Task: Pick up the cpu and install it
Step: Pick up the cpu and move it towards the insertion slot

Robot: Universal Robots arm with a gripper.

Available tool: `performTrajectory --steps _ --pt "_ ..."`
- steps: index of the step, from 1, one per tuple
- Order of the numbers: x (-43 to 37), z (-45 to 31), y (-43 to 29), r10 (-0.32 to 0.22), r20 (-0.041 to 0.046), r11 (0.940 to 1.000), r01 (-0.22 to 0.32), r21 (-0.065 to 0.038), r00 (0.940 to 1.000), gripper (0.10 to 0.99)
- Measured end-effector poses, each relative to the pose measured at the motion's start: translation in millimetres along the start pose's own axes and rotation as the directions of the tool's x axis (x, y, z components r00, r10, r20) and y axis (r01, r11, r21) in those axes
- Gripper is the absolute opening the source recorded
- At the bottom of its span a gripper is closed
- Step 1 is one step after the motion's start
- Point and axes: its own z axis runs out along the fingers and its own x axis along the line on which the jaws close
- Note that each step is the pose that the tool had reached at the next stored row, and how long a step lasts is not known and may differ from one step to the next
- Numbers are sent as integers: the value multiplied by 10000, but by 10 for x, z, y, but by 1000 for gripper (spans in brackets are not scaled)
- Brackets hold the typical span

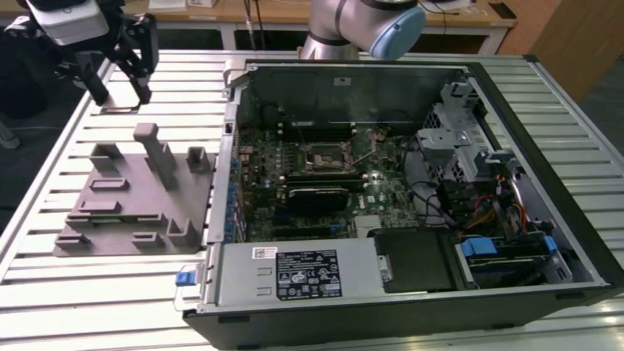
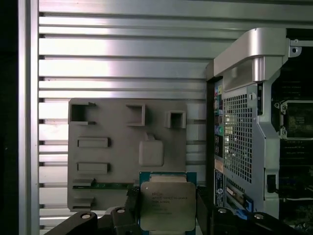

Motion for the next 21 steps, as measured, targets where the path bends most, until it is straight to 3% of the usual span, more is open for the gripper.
performTrajectory --steps 21 --pt "-588 33 8 0 -43 10000 0 1 10000 545"
